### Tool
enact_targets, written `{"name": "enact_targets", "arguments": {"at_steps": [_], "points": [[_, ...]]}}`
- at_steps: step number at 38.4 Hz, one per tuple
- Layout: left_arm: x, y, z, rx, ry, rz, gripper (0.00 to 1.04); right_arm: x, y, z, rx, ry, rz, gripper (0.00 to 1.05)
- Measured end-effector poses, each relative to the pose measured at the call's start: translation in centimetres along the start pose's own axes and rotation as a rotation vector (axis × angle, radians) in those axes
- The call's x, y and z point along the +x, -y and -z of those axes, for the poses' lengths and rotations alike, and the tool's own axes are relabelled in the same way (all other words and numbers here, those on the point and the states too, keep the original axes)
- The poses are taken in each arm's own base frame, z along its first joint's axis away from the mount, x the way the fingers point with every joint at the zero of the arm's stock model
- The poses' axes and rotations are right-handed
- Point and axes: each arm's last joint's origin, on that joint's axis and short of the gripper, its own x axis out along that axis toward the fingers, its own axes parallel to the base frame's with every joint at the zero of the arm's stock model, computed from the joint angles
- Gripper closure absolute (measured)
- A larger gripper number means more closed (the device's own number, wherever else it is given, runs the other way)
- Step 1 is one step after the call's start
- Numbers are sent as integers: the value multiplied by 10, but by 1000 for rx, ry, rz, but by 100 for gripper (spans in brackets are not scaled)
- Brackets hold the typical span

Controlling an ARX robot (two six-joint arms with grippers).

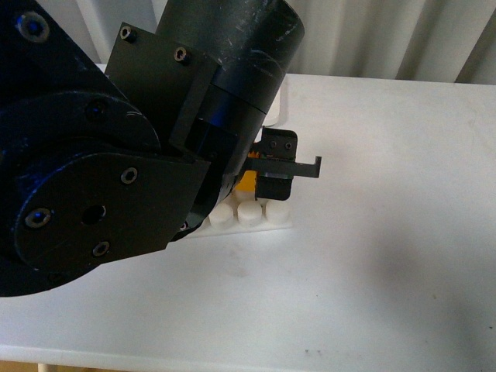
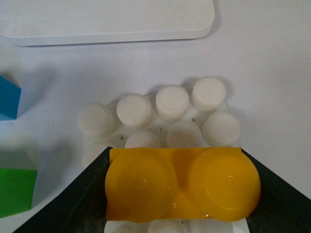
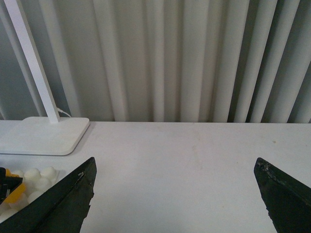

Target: Insert yellow block into base center

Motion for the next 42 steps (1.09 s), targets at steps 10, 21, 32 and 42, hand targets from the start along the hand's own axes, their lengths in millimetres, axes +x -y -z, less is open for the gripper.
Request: {"name": "enact_targets", "arguments": {"at_steps": [10, 21, 32, 42], "points": [[0, 2, 2, -11, -7, -3, 39, 0, 0, 0, 0, 0, 0, 9], [2, 2, 5, -17, -22, -16, 39, 0, 0, 0, 0, 0, 0, 9], [4, 3, 5, -32, -31, -18, 39, 0, 0, 0, 0, 0, 0, 9], [5, 5, 5, -51, -38, -20, 39, 0, 0, 0, 0, 0, 0, 9]]}}
